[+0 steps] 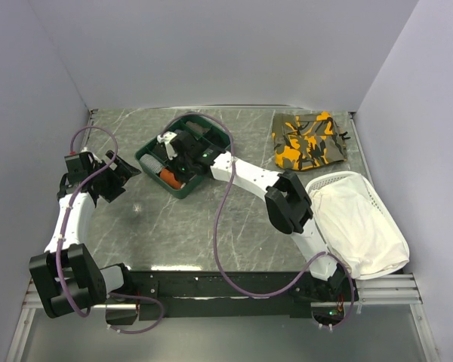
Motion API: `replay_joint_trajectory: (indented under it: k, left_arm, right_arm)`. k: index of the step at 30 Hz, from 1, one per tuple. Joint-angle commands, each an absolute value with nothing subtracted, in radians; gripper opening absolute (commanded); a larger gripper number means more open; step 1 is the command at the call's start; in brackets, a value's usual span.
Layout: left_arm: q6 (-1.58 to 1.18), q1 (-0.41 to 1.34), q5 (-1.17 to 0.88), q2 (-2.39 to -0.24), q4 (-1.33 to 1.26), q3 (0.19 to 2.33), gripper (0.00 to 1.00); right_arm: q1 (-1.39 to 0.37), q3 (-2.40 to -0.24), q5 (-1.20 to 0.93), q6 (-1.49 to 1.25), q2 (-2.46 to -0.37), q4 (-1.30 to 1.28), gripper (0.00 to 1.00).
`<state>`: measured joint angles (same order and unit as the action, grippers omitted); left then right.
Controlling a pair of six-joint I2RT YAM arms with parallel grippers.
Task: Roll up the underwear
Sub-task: Place the underwear in the storage box.
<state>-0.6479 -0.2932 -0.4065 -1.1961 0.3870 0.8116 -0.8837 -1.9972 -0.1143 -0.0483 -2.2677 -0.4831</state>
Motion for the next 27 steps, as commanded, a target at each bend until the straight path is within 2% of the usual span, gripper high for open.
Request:
replay_joint_trajectory:
  k: [1,12,19,27]
  left_arm:
    - [-0.63,-0.296,-0.425,-1.209,0.377,0.821,0.97]
    - [-0.627,-0.296,-0.426,-1.221,0.374,0.815,0.96]
    - [-0.624,-0.298,-0.423,-1.218,0.374,0.813,0.97]
    - [-0.62,-0.298,-0.425,-1.227,0.373,0.816,0.96]
  right_arm:
    - [-0.873,-2.051,-0.094,-0.054,-2.289,-0.475,0.05]
    - [-0.873,-2.079,-0.132,-0.054,-2.361,-0.532,0.05]
    - [-0.871,-2.052,-0.124,-0.063,-2.287,-0.453,0.06]
    - [-0.871,-2.16,-0.126,-0.072,-2.301,-0.437,0.08]
